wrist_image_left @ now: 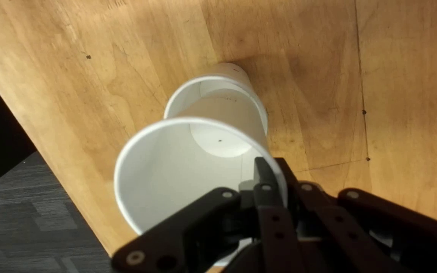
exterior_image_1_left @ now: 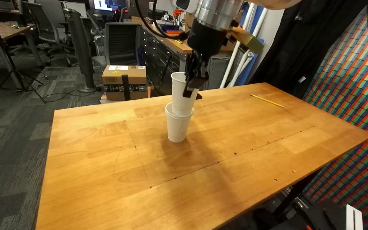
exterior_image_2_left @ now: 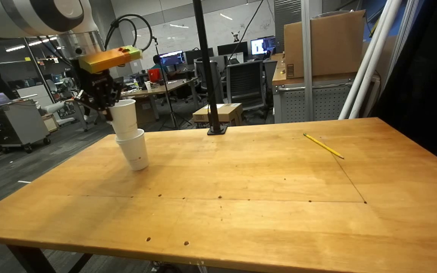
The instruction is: Stack the cups
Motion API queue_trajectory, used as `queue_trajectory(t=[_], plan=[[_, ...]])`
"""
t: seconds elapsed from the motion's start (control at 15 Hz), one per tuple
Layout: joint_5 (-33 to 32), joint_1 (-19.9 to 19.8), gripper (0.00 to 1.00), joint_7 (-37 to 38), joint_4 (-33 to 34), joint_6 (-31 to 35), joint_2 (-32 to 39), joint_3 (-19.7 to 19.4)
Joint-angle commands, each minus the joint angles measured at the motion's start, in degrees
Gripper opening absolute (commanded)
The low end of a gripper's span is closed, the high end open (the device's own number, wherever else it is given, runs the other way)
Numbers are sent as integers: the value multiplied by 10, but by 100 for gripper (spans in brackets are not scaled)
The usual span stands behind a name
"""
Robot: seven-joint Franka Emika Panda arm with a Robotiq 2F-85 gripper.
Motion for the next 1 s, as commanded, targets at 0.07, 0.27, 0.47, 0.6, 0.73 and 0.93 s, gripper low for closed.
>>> queue_trajectory(t=[0.07, 0.27, 0.47, 0.6, 0.73, 0.93], plan=[[7, 0, 0, -6, -7, 17, 6, 7], [7, 0, 1, -6, -11, 24, 15, 11], [9, -1, 30, 3, -10, 28, 24, 15], [8, -3, 46, 5, -11, 32, 30, 16], [6, -6, 63, 8, -11, 31, 34, 15], [3, -12, 88, 11, -13, 27, 31, 12]])
